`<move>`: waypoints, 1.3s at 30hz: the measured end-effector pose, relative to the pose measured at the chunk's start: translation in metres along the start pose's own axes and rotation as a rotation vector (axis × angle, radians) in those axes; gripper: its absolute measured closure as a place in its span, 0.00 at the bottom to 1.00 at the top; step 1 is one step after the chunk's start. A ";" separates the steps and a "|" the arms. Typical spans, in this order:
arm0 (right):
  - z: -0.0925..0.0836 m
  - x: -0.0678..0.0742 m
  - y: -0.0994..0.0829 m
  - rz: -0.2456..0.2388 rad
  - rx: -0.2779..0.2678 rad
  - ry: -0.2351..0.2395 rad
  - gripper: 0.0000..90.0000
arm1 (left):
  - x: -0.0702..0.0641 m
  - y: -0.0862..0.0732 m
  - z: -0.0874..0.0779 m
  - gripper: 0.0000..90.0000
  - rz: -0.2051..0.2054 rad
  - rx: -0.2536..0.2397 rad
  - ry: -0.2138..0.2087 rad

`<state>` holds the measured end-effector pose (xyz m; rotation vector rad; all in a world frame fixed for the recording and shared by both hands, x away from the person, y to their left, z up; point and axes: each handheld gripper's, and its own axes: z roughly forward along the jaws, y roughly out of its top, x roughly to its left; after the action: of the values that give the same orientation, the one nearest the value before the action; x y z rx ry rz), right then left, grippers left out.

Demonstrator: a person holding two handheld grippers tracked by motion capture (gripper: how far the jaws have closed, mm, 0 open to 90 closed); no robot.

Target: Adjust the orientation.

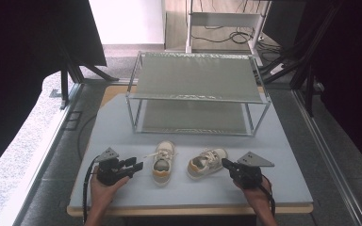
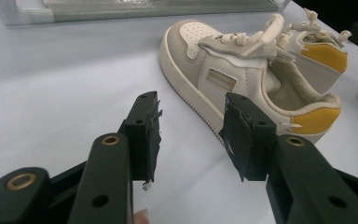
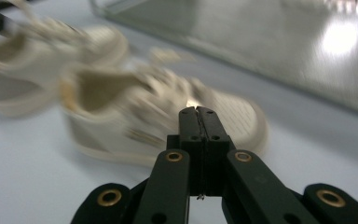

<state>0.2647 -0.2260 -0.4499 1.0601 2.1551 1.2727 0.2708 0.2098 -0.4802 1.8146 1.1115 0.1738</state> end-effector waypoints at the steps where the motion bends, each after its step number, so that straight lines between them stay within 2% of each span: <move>1: -0.004 0.007 0.005 -0.019 -0.014 0.007 1.00 | 0.000 0.000 0.000 0.62 0.001 0.001 -0.002; 3: -0.006 0.019 0.015 -0.045 -0.029 0.041 1.00 | -0.001 0.000 0.001 0.62 0.002 0.003 -0.005; 5: -0.001 0.031 0.022 -0.070 -0.031 0.069 1.00 | -0.003 0.000 0.002 0.62 0.006 0.004 -0.009; 9: 0.024 0.051 0.030 -0.097 -0.004 0.120 1.00 | -0.004 0.000 0.004 0.62 0.010 0.008 -0.010; 13: 0.050 0.070 0.033 -0.129 0.048 0.123 1.00 | -0.004 0.000 0.005 0.62 0.010 0.012 -0.008; 15: 0.057 0.074 0.033 -0.128 0.061 0.136 1.00 | -0.003 0.000 0.005 0.62 0.010 0.013 -0.010; 17: 0.062 0.078 0.033 -0.148 0.072 0.123 1.00 | -0.004 -0.001 0.006 0.61 0.010 0.015 -0.011; 22: 0.065 0.082 0.032 -0.159 0.086 0.099 1.00 | -0.005 0.000 0.005 0.61 0.011 0.014 -0.016; 26: 0.059 0.080 0.030 -0.147 0.092 0.108 1.00 | -0.004 0.000 0.003 0.61 0.006 0.009 -0.015; 32: 0.045 0.073 0.024 -0.122 0.098 0.124 1.00 | -0.003 0.000 0.003 0.60 0.006 0.008 -0.014; 39: 0.025 0.066 0.014 -0.114 0.112 0.129 1.00 | -0.002 0.000 0.001 0.60 0.001 0.007 -0.016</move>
<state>0.2460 -0.1561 -0.4483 0.9046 2.3717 1.2107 0.2703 0.2073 -0.4805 1.8197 1.1014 0.1561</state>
